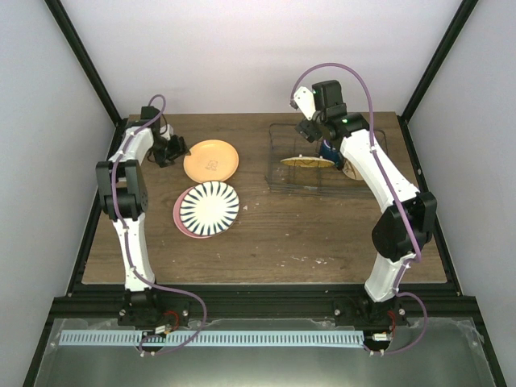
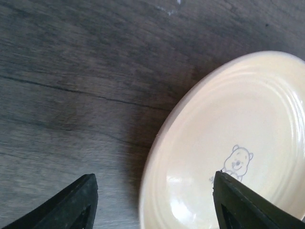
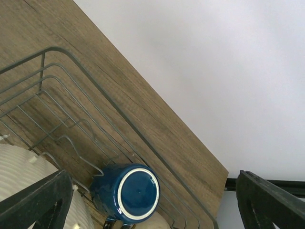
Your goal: Load the mixed dishes into the dish rack
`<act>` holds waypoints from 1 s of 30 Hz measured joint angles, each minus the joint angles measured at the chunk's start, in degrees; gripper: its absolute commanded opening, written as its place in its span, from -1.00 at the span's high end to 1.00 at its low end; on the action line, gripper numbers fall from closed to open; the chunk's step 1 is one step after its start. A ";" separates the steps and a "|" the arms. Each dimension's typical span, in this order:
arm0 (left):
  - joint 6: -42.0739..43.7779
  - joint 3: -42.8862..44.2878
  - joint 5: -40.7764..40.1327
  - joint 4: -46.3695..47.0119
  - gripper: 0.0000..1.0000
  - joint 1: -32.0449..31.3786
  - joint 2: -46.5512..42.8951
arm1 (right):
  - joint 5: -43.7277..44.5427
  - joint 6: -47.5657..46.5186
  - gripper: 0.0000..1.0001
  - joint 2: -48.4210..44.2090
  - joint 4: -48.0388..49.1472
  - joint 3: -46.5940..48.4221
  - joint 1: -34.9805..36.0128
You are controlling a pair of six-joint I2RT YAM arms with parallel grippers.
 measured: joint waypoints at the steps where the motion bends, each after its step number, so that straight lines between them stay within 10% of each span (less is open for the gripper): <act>1: 0.70 0.92 -0.85 -0.59 -0.18 -0.52 0.35 | 0.37 0.09 -0.89 0.07 0.00 0.00 0.00; 14: 4.00 4.68 -9.14 -4.48 0.03 -4.17 4.17 | 3.74 -0.17 -0.87 0.39 -0.02 -0.55 0.00; 24: 5.33 4.66 -9.51 -5.25 0.99 -4.17 4.59 | 4.15 -0.39 -0.73 0.90 0.02 -0.85 0.00; 30: 5.25 3.76 -5.29 -3.72 1.00 -4.17 4.59 | 4.15 -0.39 -0.70 1.07 0.11 -1.31 0.00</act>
